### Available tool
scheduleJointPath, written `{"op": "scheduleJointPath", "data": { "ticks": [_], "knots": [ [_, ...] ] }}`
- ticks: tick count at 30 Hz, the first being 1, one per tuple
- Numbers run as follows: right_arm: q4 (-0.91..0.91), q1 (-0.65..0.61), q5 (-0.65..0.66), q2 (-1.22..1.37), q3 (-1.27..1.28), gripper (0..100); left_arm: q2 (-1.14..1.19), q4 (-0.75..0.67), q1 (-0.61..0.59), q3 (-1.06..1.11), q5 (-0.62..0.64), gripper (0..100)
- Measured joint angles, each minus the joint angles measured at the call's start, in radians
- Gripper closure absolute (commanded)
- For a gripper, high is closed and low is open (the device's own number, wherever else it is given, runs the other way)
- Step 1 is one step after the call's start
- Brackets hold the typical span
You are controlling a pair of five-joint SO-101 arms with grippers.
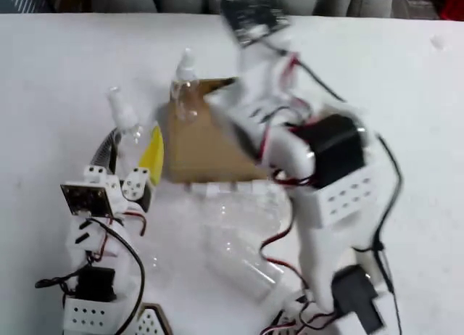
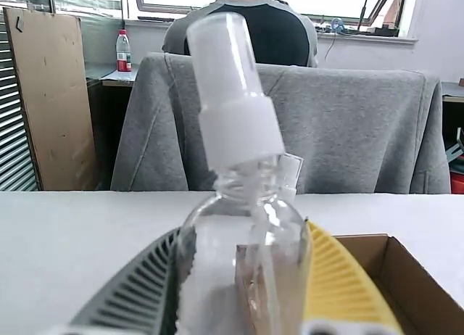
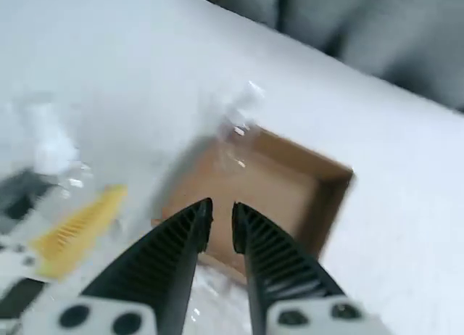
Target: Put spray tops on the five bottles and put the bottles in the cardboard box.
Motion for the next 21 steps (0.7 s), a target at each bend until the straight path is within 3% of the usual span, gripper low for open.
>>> {"op": "scheduleJointPath", "data": {
  "ticks": [11, 16, 21],
  "knots": [
    [0.000, 0.198, 0.025, -0.330, 0.608, 97.4, 0.000, 0.000, 0.000, 0.000, 0.000, 98],
    [0.000, 0.282, 0.261, -0.512, 0.899, 97.9, 0.000, 0.000, 0.000, 0.000, 0.000, 98],
    [-0.038, 0.463, 0.494, -0.738, 1.192, 98.1, 0.000, -0.029, 0.000, 0.000, 0.000, 98]
  ]
}}
